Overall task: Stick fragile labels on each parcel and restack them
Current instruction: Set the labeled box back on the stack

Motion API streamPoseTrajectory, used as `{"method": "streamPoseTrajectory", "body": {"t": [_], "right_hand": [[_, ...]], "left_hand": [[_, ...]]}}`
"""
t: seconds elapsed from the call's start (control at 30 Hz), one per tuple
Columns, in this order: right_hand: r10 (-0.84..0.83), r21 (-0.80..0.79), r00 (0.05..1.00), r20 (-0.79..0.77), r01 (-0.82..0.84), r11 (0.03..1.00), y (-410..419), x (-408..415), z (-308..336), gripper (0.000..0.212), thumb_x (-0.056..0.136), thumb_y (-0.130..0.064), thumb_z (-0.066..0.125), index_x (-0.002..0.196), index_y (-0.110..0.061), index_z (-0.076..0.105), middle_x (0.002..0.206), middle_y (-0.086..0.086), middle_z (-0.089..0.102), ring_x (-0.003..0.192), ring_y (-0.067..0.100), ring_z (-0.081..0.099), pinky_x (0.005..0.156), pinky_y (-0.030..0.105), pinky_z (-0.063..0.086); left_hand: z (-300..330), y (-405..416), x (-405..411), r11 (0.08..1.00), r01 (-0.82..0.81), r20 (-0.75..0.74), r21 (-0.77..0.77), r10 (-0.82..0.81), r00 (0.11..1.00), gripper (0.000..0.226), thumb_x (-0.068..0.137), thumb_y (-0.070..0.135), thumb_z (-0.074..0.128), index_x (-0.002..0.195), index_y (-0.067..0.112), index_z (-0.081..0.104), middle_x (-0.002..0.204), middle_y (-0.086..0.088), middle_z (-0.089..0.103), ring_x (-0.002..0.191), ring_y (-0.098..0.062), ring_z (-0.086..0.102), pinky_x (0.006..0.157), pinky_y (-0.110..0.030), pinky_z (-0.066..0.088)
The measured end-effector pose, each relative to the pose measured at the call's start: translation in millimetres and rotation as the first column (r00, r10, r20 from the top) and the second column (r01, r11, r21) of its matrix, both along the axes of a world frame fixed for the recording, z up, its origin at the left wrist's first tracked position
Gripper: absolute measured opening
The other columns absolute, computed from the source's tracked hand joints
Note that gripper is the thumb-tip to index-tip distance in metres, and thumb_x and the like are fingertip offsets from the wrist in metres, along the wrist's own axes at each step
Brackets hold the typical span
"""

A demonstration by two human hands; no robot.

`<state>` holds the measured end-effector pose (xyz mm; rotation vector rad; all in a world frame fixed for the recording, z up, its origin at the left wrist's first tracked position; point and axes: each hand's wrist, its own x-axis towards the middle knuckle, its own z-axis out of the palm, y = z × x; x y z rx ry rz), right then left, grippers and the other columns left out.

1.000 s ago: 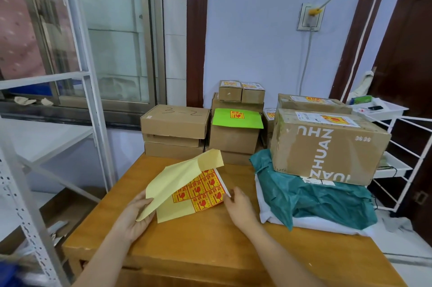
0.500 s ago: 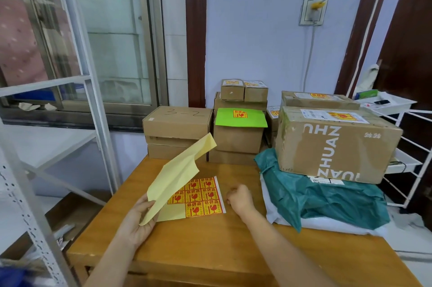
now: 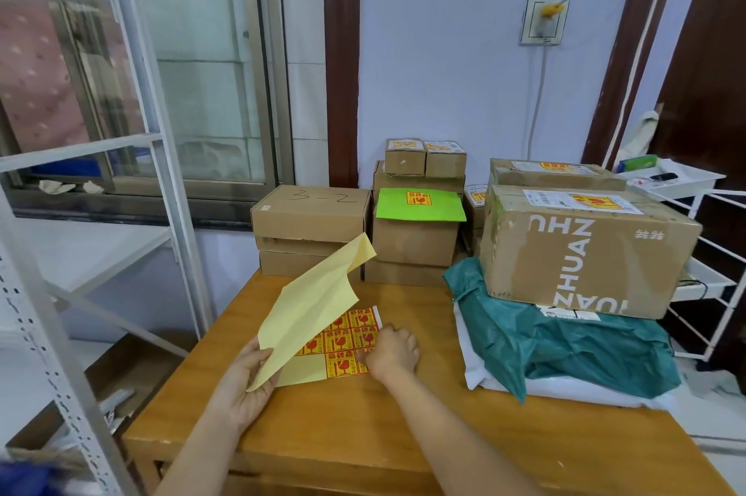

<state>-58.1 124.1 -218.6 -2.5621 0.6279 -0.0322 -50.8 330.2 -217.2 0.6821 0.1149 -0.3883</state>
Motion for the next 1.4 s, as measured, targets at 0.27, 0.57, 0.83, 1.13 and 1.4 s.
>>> {"method": "streamPoseTrajectory", "body": {"t": [0.27,0.57,0.83,1.13,1.4], "right_hand": [[0.008,0.031,0.996,-0.087,-0.005,1.0,-10.9,-18.9,6.5,0.047,0.091,-0.034,0.06,0.132,-0.018,0.046,0.145,0.011,0.026,0.134,0.029,0.024,0.109,0.036,0.024],[0.063,0.001,0.986,-0.152,-0.064,0.998,-38.2,-68.4,8.3,0.044,0.09,-0.03,0.059,0.131,-0.019,0.046,0.146,0.01,0.023,0.133,0.03,0.024,0.109,0.039,0.025],[0.003,-0.083,0.992,-0.128,-0.013,0.996,-32.2,-72.8,6.4,0.087,0.077,-0.064,0.064,0.139,-0.01,0.036,0.146,0.014,0.025,0.136,0.032,0.021,0.109,0.04,0.024],[-0.04,0.001,0.986,-0.161,0.041,0.999,-33.2,-70.4,15.1,0.095,0.075,-0.048,0.076,0.143,-0.009,0.023,0.145,0.013,0.025,0.137,0.03,0.022,0.109,0.038,0.026],[-0.109,0.108,0.994,0.016,0.107,0.988,-35.0,-70.6,11.3,0.065,0.08,-0.028,0.076,0.124,-0.014,0.03,0.128,0.008,0.054,0.121,0.028,0.048,0.099,0.04,0.04]], "left_hand": [[3.0,2.1,-3.3,0.997,-0.056,-0.04,-0.048,0.054,0.998,0.063,0.051,-0.006,0.068,0.112,0.007,0.058,0.094,-0.022,0.071,0.077,-0.03,0.072,0.056,-0.033,0.06],[9.3,-5.1,-12.2,0.993,-0.12,-0.061,0.022,0.121,0.991,0.024,0.097,-0.002,0.038,0.099,0.011,0.057,0.103,-0.015,0.061,0.067,-0.019,0.072,0.063,-0.025,0.058],[12.7,-6.5,-18.5,0.988,-0.135,-0.074,0.073,0.141,0.987,0.024,0.097,-0.001,0.039,0.098,0.015,0.057,0.106,-0.013,0.06,0.083,-0.022,0.069,0.063,-0.026,0.058],[15.0,-8.4,-20.0,0.985,-0.145,-0.083,0.09,0.152,0.985,0.024,0.098,0.0,0.04,0.106,0.015,0.056,0.107,-0.013,0.058,0.084,-0.023,0.069,0.061,-0.028,0.059],[16.2,-8.2,-20.9,0.979,-0.142,-0.096,0.144,0.157,0.983,0.03,0.098,0.001,0.042,0.121,0.018,0.048,0.107,-0.011,0.054,0.096,-0.024,0.057,0.063,-0.029,0.058]]}}
